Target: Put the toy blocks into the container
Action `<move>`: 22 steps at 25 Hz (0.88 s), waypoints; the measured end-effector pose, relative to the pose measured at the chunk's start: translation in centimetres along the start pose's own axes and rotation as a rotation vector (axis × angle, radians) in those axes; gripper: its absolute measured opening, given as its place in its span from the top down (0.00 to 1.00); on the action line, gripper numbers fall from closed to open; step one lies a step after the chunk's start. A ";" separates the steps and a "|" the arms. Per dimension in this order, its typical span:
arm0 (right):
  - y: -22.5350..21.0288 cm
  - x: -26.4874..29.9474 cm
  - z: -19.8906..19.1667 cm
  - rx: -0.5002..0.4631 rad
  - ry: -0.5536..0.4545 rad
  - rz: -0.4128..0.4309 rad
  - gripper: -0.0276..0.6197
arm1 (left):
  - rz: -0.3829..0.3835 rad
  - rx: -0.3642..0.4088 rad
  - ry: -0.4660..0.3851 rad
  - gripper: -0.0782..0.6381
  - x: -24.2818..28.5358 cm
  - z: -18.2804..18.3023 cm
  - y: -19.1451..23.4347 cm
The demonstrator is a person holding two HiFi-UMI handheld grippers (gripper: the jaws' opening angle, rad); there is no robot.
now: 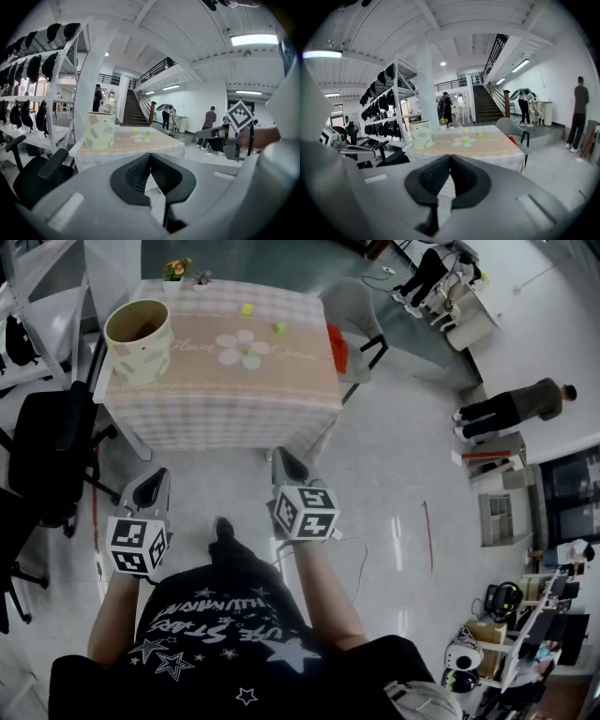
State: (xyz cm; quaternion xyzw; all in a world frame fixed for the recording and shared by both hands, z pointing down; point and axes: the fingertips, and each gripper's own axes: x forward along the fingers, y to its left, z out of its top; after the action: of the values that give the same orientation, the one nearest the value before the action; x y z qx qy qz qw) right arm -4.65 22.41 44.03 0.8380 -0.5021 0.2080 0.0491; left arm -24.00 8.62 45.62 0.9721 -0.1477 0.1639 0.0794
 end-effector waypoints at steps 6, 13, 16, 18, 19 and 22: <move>0.5 -1.4 -0.2 0.002 -0.002 0.002 0.95 | 0.004 0.003 0.007 0.88 -1.5 -0.5 -0.6; 1.1 -1.1 -0.2 0.003 -0.004 0.000 0.95 | 0.013 0.002 0.006 0.88 -1.9 -0.5 0.3; 1.2 -0.8 -0.1 0.005 -0.006 0.002 0.95 | 0.016 0.000 0.010 0.88 -1.8 -0.6 0.5; 1.1 -0.8 0.0 0.018 -0.021 0.007 0.95 | 0.017 -0.004 0.018 0.88 -1.7 -0.8 0.5; 1.0 -0.7 0.2 0.028 -0.036 0.010 0.95 | 0.018 -0.006 0.022 0.88 -1.6 -0.9 0.5; 0.4 0.0 0.9 0.046 -0.073 0.016 0.95 | 0.022 -0.009 0.030 0.88 -0.7 -1.0 0.7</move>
State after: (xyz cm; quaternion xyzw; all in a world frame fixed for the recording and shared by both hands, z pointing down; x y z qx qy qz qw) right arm -4.72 22.01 43.16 0.8420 -0.5052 0.1891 0.0095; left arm -25.18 8.39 46.42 0.9675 -0.1579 0.1786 0.0844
